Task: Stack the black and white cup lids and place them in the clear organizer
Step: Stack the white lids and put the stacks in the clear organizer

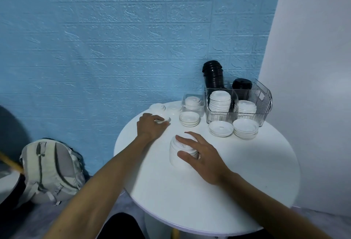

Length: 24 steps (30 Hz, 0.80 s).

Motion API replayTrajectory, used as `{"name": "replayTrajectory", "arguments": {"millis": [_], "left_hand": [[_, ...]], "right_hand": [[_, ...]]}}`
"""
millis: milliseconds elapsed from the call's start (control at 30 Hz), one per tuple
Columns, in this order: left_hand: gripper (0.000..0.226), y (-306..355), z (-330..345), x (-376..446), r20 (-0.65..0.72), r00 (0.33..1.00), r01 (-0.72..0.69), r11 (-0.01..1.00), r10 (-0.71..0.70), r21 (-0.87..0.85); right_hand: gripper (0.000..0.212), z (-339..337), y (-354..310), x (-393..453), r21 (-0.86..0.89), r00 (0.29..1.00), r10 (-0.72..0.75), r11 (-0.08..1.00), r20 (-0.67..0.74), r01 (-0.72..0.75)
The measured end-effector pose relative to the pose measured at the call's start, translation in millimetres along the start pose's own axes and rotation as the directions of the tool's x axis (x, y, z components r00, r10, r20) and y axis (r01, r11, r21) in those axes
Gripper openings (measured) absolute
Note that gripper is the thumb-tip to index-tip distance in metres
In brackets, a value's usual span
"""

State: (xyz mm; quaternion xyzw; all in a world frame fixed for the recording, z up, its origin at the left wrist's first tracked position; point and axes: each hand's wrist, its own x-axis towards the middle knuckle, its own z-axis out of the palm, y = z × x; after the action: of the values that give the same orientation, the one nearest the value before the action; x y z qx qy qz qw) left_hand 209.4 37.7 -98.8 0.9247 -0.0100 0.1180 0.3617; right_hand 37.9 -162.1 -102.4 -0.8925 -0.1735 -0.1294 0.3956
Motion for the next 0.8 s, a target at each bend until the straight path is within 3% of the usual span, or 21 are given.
{"name": "replayTrajectory", "arguments": {"millis": [100,167,333,433,533,600,800], "left_hand": [[0.030,12,-8,-16,-0.049,0.999,0.002,0.991,-0.009,-0.134],[0.040,19,-18,-32,-0.039,0.999,0.022,0.957,-0.035,-0.289],[0.060,35,-55,-78,0.095,0.995,0.050,0.765,0.016,-0.643],[0.068,44,-62,-101,0.180,0.977,0.055,0.692,0.111,-0.720],[0.053,48,-58,-113,0.244,0.958,0.089,0.650,0.152,-0.755],[0.065,49,-54,-118,0.251,0.954,0.090,0.646,0.162,-0.758],[0.091,57,-46,-126,0.100,0.977,-0.030,0.583,0.190,-0.812]], "right_hand": [[0.042,1,-1,1,0.015,1.000,0.010,1.000,0.004,-0.010],[0.040,0,-2,0,0.040,1.000,0.017,0.999,0.000,-0.017],[0.037,3,-1,1,0.102,1.000,-0.004,0.995,-0.017,0.005],[0.036,5,-1,0,0.134,1.000,-0.013,0.991,-0.014,0.015],[0.035,5,0,0,0.159,1.000,-0.003,0.987,-0.006,0.004],[0.036,5,1,0,0.172,1.000,0.025,0.985,-0.001,-0.025],[0.053,4,1,1,0.275,0.993,0.120,0.955,-0.004,-0.114]]}}
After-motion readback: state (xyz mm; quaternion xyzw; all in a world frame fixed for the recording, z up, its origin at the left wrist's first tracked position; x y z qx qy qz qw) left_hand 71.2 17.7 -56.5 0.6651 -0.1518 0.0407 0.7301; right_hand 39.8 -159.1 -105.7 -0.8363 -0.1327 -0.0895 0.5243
